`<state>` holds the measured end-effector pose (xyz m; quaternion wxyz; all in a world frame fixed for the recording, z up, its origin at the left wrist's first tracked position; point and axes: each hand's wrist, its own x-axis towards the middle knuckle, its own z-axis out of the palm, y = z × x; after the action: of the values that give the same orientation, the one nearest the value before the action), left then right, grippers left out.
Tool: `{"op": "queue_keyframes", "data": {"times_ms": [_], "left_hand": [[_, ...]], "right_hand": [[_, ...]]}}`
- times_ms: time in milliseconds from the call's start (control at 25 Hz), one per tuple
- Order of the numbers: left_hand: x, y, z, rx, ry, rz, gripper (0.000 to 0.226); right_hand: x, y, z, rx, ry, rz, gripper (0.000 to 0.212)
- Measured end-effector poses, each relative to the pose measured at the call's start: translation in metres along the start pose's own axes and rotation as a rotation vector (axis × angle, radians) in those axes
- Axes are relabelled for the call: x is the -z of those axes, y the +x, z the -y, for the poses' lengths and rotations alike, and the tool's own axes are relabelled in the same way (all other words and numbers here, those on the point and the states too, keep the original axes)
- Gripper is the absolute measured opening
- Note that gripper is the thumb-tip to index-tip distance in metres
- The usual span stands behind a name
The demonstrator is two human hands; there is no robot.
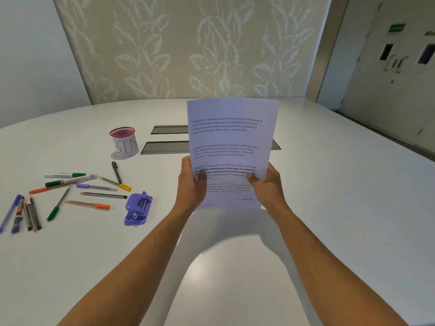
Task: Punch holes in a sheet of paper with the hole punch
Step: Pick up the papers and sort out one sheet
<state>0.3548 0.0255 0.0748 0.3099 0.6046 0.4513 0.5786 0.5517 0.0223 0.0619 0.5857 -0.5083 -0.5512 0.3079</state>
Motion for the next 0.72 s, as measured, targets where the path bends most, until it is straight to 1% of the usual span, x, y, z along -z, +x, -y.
{"op": "queue_keyframes", "data": {"times_ms": [120,200,320,480,600,720], "left_hand": [[0.001,0.0,0.001,-0.008,0.032,0.015,0.02],[0.003,0.005,-0.003,0.017,0.034,0.019,0.02],[0.008,0.011,-0.006,0.143,0.007,0.03,0.028],[0.014,0.011,-0.004,0.294,0.008,0.117,0.036],[0.019,0.012,-0.001,0.367,-0.01,0.163,0.04],[0.025,0.012,0.003,0.428,-0.019,0.189,0.042]], "right_hand": [[0.0,-0.001,-0.005,-0.012,-0.008,0.009,0.029],[0.003,0.004,-0.001,0.001,-0.003,0.011,0.029],[0.008,0.01,0.002,-0.035,0.016,0.02,0.027],[0.012,0.01,-0.007,-0.088,0.078,0.063,0.014],[0.012,0.01,-0.014,-0.118,0.052,0.09,0.014],[0.011,0.008,-0.019,-0.164,0.083,0.109,0.016]]}}
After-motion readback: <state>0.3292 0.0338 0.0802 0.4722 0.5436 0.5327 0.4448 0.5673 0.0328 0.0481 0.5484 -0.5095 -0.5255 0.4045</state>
